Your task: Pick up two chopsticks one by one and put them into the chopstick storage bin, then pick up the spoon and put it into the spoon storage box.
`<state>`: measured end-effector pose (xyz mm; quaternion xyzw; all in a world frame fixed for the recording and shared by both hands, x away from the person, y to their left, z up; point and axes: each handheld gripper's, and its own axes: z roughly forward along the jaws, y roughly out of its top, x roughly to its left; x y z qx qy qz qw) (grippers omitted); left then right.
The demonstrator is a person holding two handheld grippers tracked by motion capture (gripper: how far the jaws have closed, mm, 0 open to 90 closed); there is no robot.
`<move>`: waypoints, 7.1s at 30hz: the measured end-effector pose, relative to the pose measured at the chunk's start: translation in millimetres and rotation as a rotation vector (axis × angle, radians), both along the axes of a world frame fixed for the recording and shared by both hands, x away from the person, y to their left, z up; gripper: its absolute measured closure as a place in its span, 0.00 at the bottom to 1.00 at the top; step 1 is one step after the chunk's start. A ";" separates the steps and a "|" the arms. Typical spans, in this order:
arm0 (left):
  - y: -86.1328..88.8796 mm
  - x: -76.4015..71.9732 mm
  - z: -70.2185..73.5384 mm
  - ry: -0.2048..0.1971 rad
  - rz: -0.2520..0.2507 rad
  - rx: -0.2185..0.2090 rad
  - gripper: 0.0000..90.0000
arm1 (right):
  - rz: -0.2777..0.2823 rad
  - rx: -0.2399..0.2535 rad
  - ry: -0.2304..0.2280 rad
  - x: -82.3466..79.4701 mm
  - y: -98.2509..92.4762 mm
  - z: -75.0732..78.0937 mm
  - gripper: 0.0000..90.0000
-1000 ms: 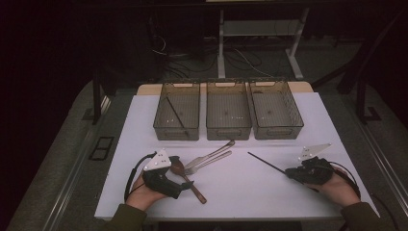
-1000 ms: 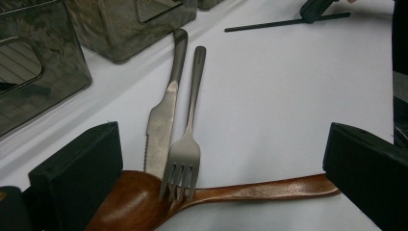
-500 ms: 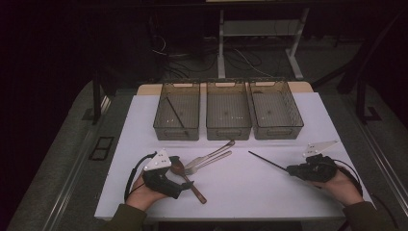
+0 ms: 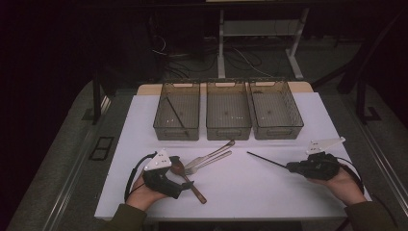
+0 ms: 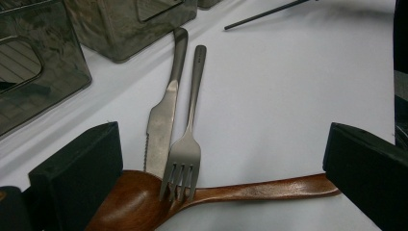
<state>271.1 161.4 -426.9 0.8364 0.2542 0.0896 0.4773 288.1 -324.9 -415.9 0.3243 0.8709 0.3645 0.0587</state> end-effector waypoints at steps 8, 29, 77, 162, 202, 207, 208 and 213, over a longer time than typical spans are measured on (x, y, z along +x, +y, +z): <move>-0.6 -0.1 -0.1 0.001 0.002 -0.002 0.00 | 0.009 0.051 -0.022 2.8 1.9 11.4 0.94; -0.3 0.2 0.0 -0.001 0.002 0.001 0.00 | 0.058 0.118 -0.061 32.0 34.0 40.6 0.94; 1.8 1.0 0.0 0.005 0.000 -0.011 0.00 | 0.022 0.155 -0.076 138.2 164.5 74.0 0.94; 3.6 4.4 -1.6 0.005 0.004 -0.004 0.00 | 0.111 0.162 -0.070 144.3 221.1 68.7 0.38; 4.3 5.1 -1.0 -0.001 0.027 0.001 0.00 | 0.015 0.246 -0.131 21.4 67.0 25.8 0.15; 4.3 4.2 -0.6 -0.005 0.036 -0.004 0.00 | -0.038 0.245 -0.144 5.6 51.6 12.3 0.15; 4.4 4.0 -0.4 -0.006 0.038 -0.002 0.00 | -0.046 0.244 -0.156 2.8 48.8 9.6 0.15; 5.0 3.8 0.4 -0.003 0.042 0.001 0.02 | -0.077 0.234 -0.175 -9.4 36.5 -3.6 0.15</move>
